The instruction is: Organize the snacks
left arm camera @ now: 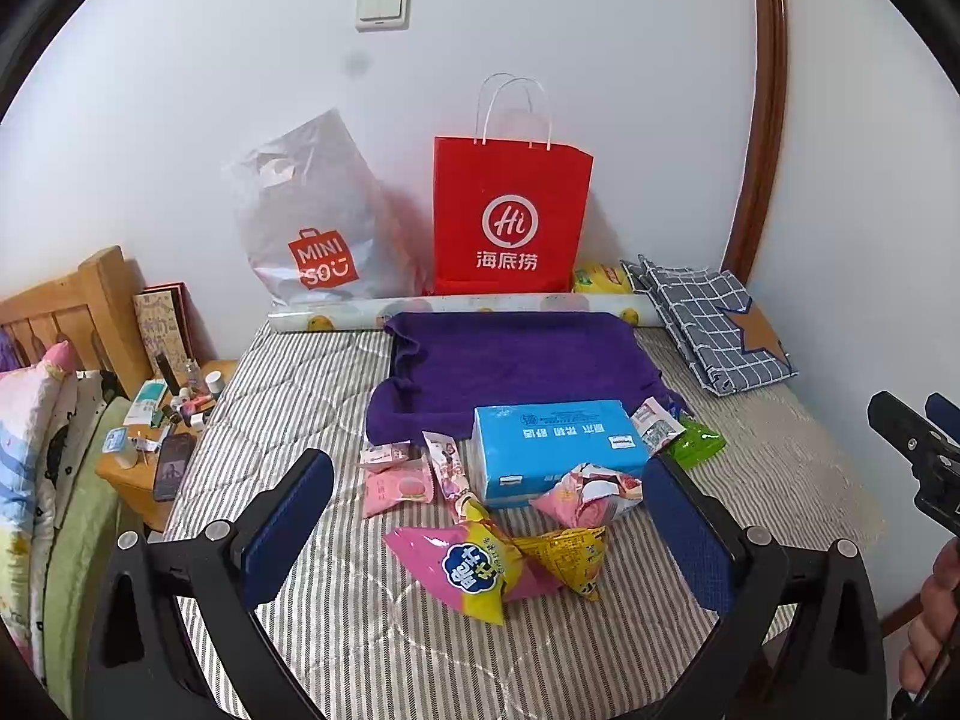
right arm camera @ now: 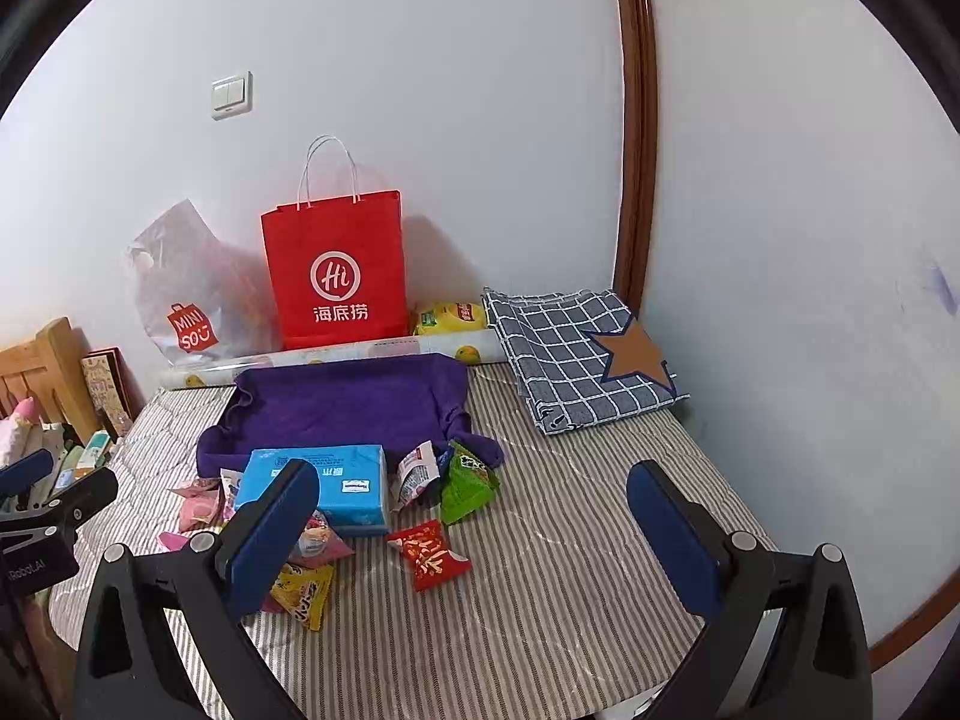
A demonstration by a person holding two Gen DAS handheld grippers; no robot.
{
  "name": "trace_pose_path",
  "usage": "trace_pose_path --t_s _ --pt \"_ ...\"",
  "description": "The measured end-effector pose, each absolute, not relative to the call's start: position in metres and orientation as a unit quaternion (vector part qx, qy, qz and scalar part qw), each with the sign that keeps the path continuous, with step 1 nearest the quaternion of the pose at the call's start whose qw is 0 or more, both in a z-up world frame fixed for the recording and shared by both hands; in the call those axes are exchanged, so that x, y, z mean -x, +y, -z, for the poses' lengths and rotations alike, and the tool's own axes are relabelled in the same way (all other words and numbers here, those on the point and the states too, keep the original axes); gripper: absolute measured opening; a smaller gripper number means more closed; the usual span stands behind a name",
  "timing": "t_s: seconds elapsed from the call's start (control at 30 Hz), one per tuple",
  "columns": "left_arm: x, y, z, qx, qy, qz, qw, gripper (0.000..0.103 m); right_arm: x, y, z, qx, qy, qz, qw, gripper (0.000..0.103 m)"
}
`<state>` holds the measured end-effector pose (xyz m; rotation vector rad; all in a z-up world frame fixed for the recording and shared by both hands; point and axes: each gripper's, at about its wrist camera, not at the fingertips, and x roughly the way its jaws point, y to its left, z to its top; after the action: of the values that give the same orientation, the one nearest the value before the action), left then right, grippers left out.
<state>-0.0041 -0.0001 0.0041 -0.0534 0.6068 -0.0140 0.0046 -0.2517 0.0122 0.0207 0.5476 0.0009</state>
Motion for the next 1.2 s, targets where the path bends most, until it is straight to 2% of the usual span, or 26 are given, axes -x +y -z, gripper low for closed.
trace_pose_path --t_s 1.2 --pt "0.0091 -0.0008 -0.0085 0.021 0.291 0.008 0.956 0.102 0.0022 -0.2516 -0.0179 -0.012 0.255 -0.01 0.967 0.103"
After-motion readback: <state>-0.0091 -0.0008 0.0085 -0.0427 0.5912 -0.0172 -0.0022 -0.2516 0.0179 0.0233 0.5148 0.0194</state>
